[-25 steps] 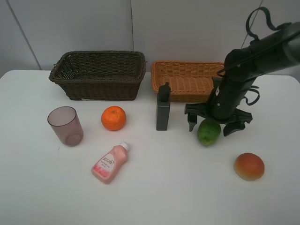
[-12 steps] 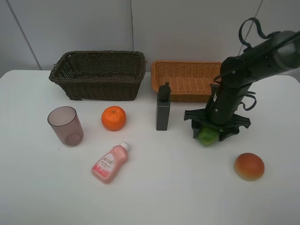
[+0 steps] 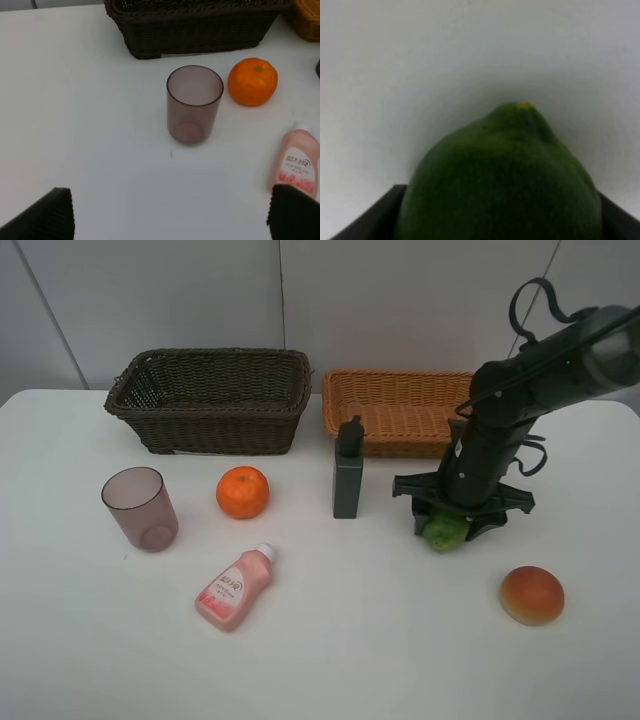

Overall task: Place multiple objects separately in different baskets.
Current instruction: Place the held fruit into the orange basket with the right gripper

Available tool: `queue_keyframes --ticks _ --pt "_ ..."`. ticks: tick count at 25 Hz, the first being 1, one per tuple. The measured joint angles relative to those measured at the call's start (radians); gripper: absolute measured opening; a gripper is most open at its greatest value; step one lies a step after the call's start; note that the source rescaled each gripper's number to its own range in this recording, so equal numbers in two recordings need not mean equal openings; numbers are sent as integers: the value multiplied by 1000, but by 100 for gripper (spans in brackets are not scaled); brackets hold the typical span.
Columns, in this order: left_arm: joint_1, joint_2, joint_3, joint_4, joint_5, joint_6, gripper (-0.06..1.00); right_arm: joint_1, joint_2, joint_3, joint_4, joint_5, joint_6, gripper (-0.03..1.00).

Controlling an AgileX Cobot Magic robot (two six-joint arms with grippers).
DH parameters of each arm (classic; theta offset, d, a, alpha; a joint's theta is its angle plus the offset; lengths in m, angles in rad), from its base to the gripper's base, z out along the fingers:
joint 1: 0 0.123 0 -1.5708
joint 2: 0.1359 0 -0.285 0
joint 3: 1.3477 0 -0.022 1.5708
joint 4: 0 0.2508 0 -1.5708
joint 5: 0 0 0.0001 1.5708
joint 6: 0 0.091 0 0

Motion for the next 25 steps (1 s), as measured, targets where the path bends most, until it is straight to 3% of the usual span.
queue_keyframes --ticks 6,9,17,25 --pt "0 0 0 0 0 0 100 0 1 -4 0 4 0 46" --pt "0 0 0 0 0 0 100 0 -10 -19 1 39 -54 46" --pt "0 0 0 0 0 0 100 0 -46 -241 27 353 -357 46" --pt "0 0 0 0 0 0 100 -25 30 -578 21 501 -447 46"
